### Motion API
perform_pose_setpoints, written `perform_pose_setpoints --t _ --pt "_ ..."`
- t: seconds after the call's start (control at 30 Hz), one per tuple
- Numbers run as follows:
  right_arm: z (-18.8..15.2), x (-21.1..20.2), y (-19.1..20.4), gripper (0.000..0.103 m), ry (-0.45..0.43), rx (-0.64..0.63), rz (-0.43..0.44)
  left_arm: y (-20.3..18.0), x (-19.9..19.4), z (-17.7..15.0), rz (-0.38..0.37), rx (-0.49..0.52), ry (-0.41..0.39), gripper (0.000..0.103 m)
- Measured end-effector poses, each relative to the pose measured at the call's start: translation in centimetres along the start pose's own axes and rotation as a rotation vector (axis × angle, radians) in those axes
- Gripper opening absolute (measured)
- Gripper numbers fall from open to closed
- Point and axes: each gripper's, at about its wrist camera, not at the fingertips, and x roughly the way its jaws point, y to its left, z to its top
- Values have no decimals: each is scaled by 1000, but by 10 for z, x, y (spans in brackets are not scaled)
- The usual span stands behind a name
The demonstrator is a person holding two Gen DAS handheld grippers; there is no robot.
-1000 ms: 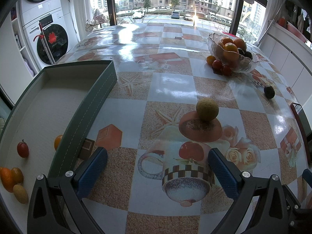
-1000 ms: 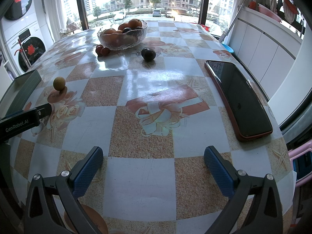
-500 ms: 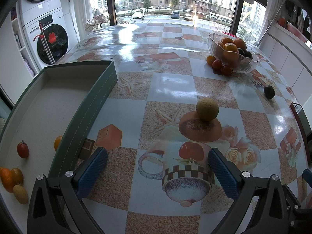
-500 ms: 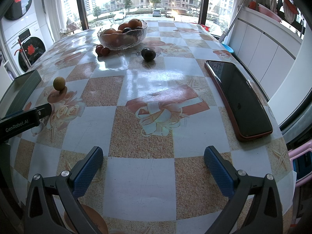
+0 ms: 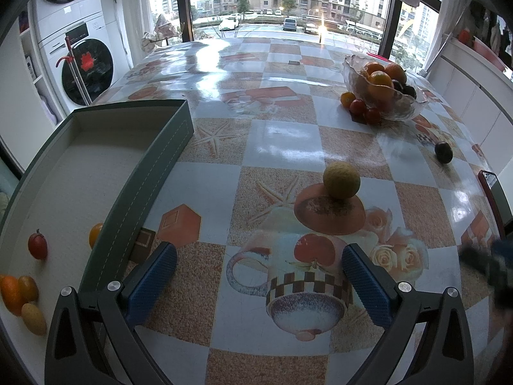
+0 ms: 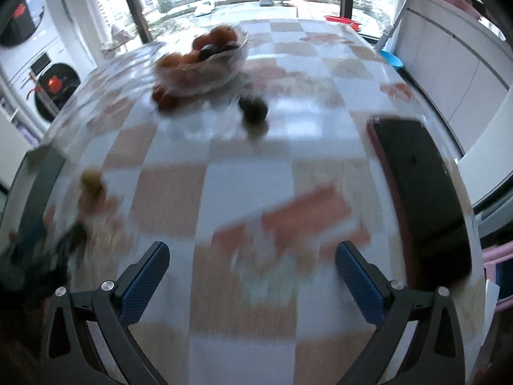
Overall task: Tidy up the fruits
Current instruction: 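Grasp the dark plum with the right tool while the left grasps a round yellow-brown fruit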
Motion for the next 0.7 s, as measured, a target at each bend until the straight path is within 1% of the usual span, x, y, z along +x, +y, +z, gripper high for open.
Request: perform_pose_setpoints --t 0.07,0.17,0.23,0.37,0.47,0.57,0.6,0.63,0.67,0.7 --pt "19 10 -2 103 -12 15 2 0 0 0 2 -1 1 103" --pt "39 22 1 103 -32 18 8 -2 4 4 10 11 8 103" --pt "52 31 4 103 -52 19 -9 -9 7 12 -4 32 4 103" --pt "66 42 8 103 -83 14 -38 -26 8 29 -35 90 -41 103" --pt "75 50 14 102 -96 -4 -49 -38 19 42 -45 126 -45 103" --pt "79 52 18 99 -111 -9 -57 -46 28 49 -44 137 -50 103" --pt "78 51 19 91 -115 -14 -61 -48 31 50 -45 139 -46 101" --pt "78 50 21 81 -125 -26 -80 -49 35 51 -39 140 -36 96" --pt "78 48 22 76 -135 -39 -80 -49 37 51 -51 133 -28 89" --pt "79 47 21 58 -141 -48 -70 -46 37 52 -71 105 -20 89"
